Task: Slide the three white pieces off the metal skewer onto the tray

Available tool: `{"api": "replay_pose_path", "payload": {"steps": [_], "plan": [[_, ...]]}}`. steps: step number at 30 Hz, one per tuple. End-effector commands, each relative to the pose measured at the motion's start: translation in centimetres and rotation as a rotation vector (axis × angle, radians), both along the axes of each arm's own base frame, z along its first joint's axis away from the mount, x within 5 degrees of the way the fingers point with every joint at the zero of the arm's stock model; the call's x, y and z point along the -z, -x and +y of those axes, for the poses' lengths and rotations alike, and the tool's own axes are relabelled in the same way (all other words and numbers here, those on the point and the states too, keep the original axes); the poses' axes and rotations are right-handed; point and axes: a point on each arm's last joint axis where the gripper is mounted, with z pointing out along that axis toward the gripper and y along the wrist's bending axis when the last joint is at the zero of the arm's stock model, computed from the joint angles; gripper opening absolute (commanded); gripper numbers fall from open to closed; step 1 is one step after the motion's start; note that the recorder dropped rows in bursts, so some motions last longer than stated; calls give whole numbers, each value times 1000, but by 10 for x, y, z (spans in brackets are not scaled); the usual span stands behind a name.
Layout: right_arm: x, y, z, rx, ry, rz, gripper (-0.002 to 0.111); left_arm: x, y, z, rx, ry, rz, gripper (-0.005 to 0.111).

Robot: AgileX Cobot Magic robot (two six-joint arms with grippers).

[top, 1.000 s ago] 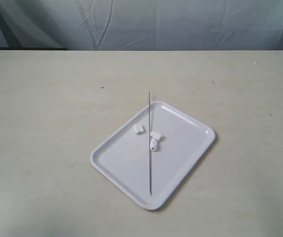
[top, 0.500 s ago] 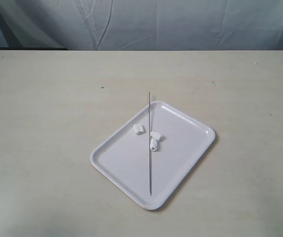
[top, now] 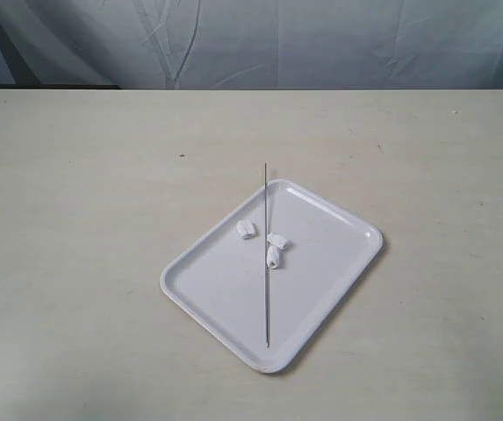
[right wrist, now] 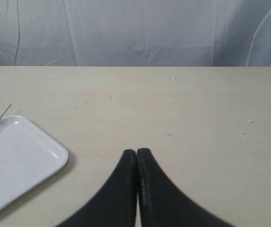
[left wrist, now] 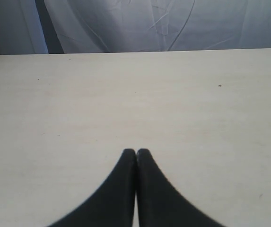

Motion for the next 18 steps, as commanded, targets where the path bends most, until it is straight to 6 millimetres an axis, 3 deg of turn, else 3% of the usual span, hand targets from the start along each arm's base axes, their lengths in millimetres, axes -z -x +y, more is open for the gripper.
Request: {"api": "replay_pose_path", "payload": {"steps": [1,18], "plan": [[-1,0,0,6,5,-19,0,0,0,0,-6,12,-8,0],[-1,0,0,5,-10,-18,0,0,0,0,-6,12,-8,0]]}}
